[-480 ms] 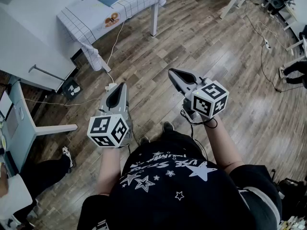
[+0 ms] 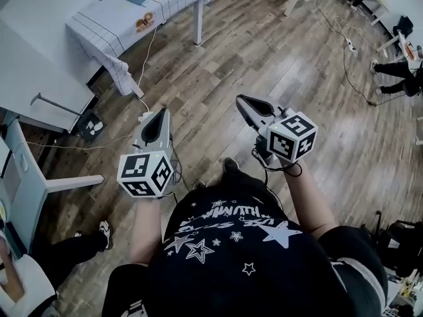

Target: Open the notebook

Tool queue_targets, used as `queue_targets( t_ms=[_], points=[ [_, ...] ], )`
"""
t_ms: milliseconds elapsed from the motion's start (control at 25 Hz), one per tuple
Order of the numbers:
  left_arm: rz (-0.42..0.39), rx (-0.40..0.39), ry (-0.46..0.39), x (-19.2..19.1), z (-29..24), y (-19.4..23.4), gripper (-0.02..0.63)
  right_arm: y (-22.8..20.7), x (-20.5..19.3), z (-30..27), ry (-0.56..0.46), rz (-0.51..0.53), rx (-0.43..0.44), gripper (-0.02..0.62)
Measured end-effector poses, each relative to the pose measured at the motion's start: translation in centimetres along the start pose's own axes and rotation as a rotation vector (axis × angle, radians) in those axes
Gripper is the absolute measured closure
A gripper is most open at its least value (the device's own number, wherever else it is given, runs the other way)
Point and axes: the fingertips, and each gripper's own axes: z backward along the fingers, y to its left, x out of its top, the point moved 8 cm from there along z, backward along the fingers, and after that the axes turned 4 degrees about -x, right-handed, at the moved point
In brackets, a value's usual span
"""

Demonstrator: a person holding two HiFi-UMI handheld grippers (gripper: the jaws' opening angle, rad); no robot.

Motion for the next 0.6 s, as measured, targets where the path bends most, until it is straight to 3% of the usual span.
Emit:
queue_targets(
  t_ms=[280,440,600],
  points=[
    [-0.008,-0.002,0.012,-0.8,2.7,0.8,0.598,3.0,-0.4,-0.7,-0.002,-0.002,0.017,0.58],
    [0.02,0.017,0.02,-1.7,4.2,2.0,0.598,4.0,-0.6,-0.9,-0.055,-0.048,0.043,0.578],
    [0.025,0.017,0.011,-2.0,5.4,2.0,0.598,3.8,-0.6,-0.2,-0.067,-0.073,0.015,0.578]
  ],
)
